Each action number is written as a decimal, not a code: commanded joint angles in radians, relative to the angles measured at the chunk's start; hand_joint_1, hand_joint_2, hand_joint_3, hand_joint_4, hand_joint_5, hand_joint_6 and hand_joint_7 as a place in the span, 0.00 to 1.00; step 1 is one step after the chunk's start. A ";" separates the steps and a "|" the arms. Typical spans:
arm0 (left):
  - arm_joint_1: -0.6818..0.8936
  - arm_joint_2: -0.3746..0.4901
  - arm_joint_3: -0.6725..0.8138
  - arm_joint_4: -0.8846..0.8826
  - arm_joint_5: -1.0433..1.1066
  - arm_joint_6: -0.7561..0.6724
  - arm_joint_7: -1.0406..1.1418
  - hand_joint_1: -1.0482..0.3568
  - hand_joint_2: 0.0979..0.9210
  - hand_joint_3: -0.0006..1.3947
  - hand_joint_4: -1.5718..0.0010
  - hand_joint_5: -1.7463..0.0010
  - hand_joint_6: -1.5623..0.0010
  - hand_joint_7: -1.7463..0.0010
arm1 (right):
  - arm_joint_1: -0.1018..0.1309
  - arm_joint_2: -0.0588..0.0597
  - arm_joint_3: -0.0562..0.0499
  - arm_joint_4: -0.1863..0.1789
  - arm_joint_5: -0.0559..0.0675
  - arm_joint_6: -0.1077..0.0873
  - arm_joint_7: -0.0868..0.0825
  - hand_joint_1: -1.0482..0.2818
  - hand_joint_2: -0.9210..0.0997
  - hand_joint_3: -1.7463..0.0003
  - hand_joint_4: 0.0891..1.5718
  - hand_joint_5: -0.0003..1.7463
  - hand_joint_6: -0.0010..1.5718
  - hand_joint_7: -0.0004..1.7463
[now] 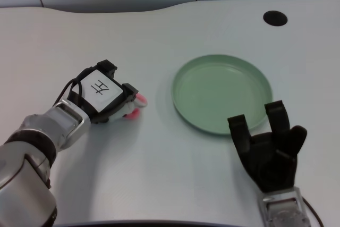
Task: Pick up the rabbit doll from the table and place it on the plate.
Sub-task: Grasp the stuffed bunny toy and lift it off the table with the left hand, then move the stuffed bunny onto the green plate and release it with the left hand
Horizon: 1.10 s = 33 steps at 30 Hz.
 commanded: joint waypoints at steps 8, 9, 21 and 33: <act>-0.024 0.034 0.190 -0.020 -0.187 -0.236 0.056 0.69 0.94 0.00 0.63 0.23 0.51 0.54 | 0.050 -0.008 -0.011 0.076 -0.007 0.035 -0.023 0.41 0.00 0.96 0.54 1.00 0.44 1.00; -0.041 0.028 0.215 -0.028 -0.213 -0.269 0.057 0.68 0.94 0.00 0.62 0.23 0.51 0.55 | 0.049 -0.009 -0.012 0.077 -0.005 0.039 -0.023 0.41 0.00 0.96 0.54 1.00 0.44 1.00; -0.104 -0.014 0.287 -0.040 -0.263 -0.357 0.012 0.67 0.94 0.00 0.57 0.29 0.41 0.76 | 0.037 -0.016 -0.016 0.092 -0.003 0.052 -0.015 0.42 0.00 0.97 0.55 1.00 0.45 1.00; -0.104 -0.014 0.289 -0.040 -0.261 -0.357 0.011 0.67 0.94 0.00 0.57 0.29 0.40 0.77 | 0.036 -0.017 -0.017 0.093 -0.004 0.052 -0.014 0.42 0.00 0.97 0.55 1.00 0.45 1.00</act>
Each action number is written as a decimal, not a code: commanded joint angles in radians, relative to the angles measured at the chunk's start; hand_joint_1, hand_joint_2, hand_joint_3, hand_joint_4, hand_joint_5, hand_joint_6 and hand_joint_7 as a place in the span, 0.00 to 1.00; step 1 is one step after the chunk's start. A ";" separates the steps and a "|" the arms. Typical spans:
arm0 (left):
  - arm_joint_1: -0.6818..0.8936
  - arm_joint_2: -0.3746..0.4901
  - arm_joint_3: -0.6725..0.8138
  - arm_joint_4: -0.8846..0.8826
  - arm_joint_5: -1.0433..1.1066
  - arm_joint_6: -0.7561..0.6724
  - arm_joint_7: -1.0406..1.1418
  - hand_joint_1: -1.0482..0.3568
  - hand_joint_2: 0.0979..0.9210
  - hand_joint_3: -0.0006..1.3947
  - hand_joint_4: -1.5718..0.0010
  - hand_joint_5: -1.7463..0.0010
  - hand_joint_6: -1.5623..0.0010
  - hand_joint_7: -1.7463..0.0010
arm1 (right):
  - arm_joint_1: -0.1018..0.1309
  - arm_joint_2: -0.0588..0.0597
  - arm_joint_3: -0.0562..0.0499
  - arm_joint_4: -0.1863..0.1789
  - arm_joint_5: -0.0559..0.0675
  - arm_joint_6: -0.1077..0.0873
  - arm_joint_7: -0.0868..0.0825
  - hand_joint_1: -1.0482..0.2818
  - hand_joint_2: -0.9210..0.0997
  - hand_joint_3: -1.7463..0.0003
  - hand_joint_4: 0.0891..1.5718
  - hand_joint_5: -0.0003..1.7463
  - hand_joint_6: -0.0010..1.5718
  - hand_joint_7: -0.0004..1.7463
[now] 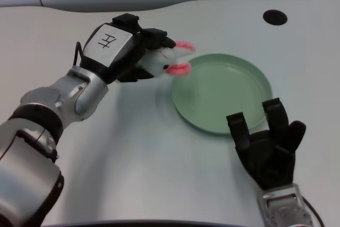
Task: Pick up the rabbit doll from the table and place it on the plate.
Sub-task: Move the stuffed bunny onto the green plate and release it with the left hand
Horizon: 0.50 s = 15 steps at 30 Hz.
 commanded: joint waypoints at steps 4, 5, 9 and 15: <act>-0.008 0.004 0.004 -0.001 -0.003 -0.005 -0.003 0.67 0.94 0.00 0.57 0.29 0.40 0.78 | 0.068 0.006 -0.013 0.044 -0.003 0.009 0.001 0.42 0.00 0.97 0.55 1.00 0.45 1.00; -0.008 0.004 0.004 -0.001 -0.003 -0.005 -0.003 0.67 0.94 0.00 0.57 0.29 0.40 0.78 | 0.068 0.006 -0.013 0.044 -0.003 0.009 0.001 0.42 0.00 0.97 0.55 1.00 0.45 1.00; -0.072 -0.078 -0.005 -0.006 0.005 0.000 0.010 0.64 0.96 0.00 0.57 0.25 0.38 0.76 | 0.072 0.010 -0.011 0.039 -0.009 -0.015 -0.010 0.41 0.00 0.97 0.54 1.00 0.44 1.00; -0.068 -0.257 0.060 0.019 -0.082 0.027 -0.099 0.62 0.95 0.00 0.57 0.22 0.38 0.74 | 0.089 0.038 -0.009 0.027 -0.012 -0.039 -0.001 0.40 0.00 0.96 0.54 1.00 0.44 1.00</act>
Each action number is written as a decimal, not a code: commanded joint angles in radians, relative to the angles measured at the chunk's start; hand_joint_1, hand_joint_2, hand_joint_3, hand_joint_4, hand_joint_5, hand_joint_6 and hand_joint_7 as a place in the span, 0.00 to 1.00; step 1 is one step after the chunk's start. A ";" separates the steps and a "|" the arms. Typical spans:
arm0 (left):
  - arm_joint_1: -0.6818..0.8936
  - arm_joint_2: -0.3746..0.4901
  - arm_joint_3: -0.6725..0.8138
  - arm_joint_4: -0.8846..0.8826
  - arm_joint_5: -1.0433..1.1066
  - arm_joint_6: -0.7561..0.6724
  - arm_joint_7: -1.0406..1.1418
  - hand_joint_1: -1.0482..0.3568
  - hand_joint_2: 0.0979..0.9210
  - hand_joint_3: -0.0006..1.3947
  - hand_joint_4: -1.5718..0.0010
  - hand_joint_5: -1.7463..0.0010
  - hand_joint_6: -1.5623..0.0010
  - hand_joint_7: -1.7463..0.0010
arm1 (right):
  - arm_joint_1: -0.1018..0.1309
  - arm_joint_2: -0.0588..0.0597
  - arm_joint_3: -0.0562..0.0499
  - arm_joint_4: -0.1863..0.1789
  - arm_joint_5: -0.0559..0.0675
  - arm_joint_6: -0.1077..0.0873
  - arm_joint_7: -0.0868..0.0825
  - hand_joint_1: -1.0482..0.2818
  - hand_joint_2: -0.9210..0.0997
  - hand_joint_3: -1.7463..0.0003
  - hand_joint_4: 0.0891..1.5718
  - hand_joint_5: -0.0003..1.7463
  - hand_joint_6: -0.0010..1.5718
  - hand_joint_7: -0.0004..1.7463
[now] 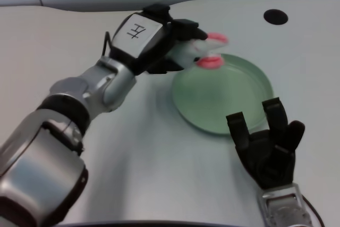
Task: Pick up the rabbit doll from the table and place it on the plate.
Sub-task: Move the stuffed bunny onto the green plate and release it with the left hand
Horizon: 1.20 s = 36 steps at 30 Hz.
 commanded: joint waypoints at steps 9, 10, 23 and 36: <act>-0.003 -0.141 0.058 0.016 -0.063 0.020 -0.099 0.61 0.95 0.00 0.57 0.21 0.40 0.71 | 0.090 0.036 -0.008 0.028 -0.004 -0.014 0.001 0.40 0.00 0.96 0.55 1.00 0.44 1.00; 0.005 -0.147 0.062 0.017 -0.067 0.030 -0.111 0.61 0.96 0.00 0.58 0.21 0.40 0.71 | 0.093 0.038 -0.008 0.027 -0.004 -0.014 0.004 0.40 0.00 0.96 0.55 1.00 0.44 1.00; 0.041 -0.163 0.109 0.018 -0.119 0.046 -0.267 0.32 1.00 0.01 0.87 0.74 0.72 0.98 | 0.111 0.056 -0.006 0.019 -0.006 -0.042 -0.005 0.40 0.00 0.95 0.55 1.00 0.44 1.00; 0.050 -0.167 0.115 0.015 -0.113 -0.004 -0.320 0.33 1.00 0.00 0.89 0.76 0.76 1.00 | 0.105 0.079 -0.007 0.030 0.003 -0.048 -0.001 0.41 0.00 0.95 0.55 1.00 0.43 1.00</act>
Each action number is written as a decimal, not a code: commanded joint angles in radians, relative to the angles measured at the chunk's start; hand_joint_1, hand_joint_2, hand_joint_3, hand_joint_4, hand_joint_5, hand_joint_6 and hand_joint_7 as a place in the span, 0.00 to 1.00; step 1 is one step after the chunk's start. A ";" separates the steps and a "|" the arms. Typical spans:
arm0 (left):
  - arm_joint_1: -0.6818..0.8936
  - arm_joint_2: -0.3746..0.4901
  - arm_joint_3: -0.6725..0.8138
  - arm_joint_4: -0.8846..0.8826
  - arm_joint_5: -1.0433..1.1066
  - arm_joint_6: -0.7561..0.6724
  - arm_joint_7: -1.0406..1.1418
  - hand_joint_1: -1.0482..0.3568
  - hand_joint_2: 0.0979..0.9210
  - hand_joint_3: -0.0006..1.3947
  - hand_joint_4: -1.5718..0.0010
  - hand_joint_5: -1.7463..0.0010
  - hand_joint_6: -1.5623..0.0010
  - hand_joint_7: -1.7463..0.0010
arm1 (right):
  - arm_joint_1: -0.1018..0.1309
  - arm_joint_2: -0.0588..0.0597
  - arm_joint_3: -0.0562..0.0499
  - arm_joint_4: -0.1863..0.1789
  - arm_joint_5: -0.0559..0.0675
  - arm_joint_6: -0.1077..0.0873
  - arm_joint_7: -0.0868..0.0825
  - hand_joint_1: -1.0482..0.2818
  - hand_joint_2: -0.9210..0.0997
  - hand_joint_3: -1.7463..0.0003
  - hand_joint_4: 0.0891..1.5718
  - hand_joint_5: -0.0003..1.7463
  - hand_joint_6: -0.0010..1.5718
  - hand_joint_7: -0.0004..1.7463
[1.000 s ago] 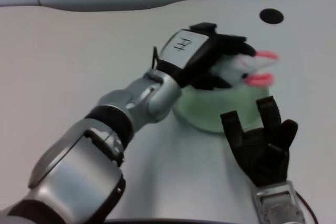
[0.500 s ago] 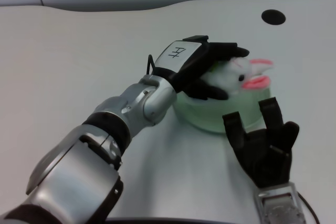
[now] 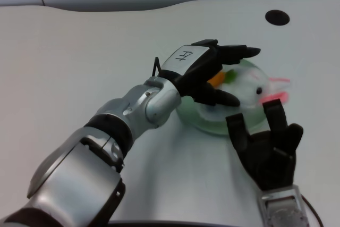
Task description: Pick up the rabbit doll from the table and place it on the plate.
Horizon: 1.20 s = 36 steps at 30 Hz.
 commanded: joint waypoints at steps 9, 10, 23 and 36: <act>0.017 0.011 -0.009 -0.003 0.007 -0.005 0.018 0.35 0.98 0.00 0.88 0.77 0.76 1.00 | 0.084 0.058 -0.017 0.060 0.013 0.007 0.010 0.41 0.00 0.94 0.54 1.00 0.43 1.00; 0.017 0.011 -0.009 -0.003 0.007 -0.005 0.018 0.35 0.98 0.00 0.88 0.77 0.76 1.00 | 0.084 0.058 -0.017 0.060 0.014 0.007 0.010 0.41 0.00 0.94 0.54 1.00 0.43 1.00; 0.002 0.017 -0.038 -0.001 0.029 0.052 0.014 0.21 1.00 0.22 0.91 0.82 0.82 1.00 | 0.077 0.051 -0.015 0.058 0.011 0.004 0.001 0.41 0.00 0.94 0.54 1.00 0.43 1.00; 0.003 0.021 -0.016 -0.001 0.012 0.074 -0.010 0.12 1.00 0.35 0.91 0.84 0.84 1.00 | 0.069 0.042 -0.015 0.066 0.007 0.003 -0.004 0.41 0.00 0.94 0.54 1.00 0.43 1.00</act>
